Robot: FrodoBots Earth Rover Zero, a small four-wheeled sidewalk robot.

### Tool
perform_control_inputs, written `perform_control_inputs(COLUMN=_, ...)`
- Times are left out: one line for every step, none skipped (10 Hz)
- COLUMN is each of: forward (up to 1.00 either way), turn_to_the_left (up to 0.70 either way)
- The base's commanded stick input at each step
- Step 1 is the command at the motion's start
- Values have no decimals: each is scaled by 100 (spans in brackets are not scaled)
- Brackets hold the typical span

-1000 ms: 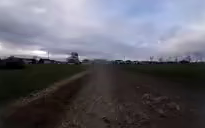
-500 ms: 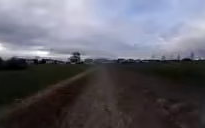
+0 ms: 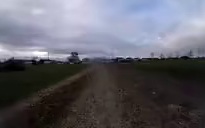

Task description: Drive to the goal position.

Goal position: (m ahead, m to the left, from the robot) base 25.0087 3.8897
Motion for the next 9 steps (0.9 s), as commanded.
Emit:
perform_control_inputs(forward=85, turn_to_the_left=-11)
perform_control_inputs(forward=85, turn_to_the_left=0)
perform_control_inputs(forward=85, turn_to_the_left=0)
perform_control_inputs(forward=85, turn_to_the_left=0)
perform_control_inputs(forward=85, turn_to_the_left=0)
perform_control_inputs(forward=85, turn_to_the_left=0)
perform_control_inputs(forward=85, turn_to_the_left=0)
perform_control_inputs(forward=85, turn_to_the_left=0)
perform_control_inputs(forward=85, turn_to_the_left=0)
